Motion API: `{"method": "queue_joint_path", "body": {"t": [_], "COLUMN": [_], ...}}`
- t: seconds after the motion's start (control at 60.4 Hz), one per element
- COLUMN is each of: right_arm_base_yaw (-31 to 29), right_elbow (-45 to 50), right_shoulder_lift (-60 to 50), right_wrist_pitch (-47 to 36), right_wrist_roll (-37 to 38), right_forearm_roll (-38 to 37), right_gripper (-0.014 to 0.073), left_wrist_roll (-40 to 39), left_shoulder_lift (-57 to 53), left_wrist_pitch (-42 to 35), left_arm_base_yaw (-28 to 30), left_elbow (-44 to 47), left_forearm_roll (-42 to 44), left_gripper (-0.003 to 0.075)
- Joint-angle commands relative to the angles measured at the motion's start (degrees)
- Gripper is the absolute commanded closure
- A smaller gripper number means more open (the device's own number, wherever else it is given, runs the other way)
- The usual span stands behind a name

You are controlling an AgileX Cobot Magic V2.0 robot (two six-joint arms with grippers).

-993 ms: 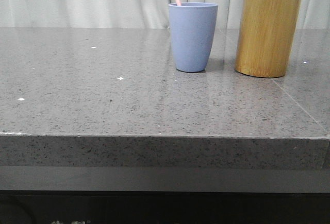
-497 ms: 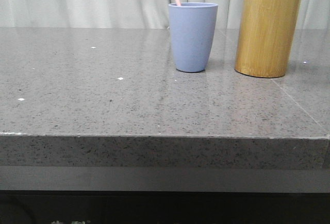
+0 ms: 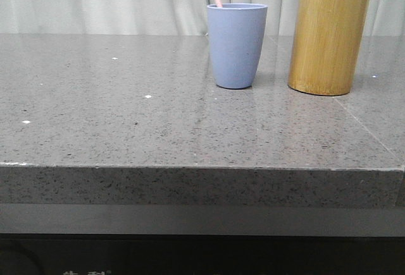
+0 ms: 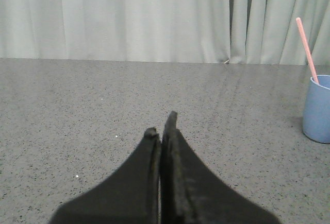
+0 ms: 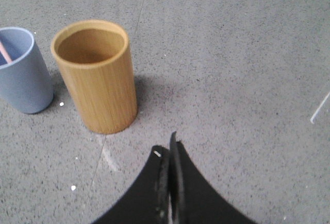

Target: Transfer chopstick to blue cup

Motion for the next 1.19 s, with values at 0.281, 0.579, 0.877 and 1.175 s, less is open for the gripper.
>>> {"method": "queue_joint_path", "body": {"t": [0.281, 0.579, 0.877, 1.175], "right_arm_base_yaw": [-0.17, -0.17, -0.17, -0.17], "right_elbow": [18.74, 19.28, 19.28, 19.28], "right_shoulder_lift": [-21.96, -23.94, -23.94, -23.94], "right_wrist_pitch": [-12.37, -12.25, -12.25, -12.25], "right_wrist_roll": [-0.46, -0.46, -0.46, -0.46], "right_forearm_roll": [0.70, 0.70, 0.70, 0.70], "right_gripper": [0.0662, 0.0662, 0.0662, 0.0662], "left_wrist_roll": [-0.47, -0.47, -0.47, -0.47], "left_shoulder_lift": [0.79, 0.79, 0.79, 0.79], "left_wrist_pitch": [-4.90, -4.90, -4.90, -4.90], "left_arm_base_yaw": [0.08, 0.08, 0.08, 0.08], "left_elbow": [-1.33, -1.33, -1.33, -1.33], "left_forearm_roll": [-0.63, -0.63, -0.63, -0.63], "left_gripper": [0.0739, 0.0739, 0.0739, 0.0739]}}
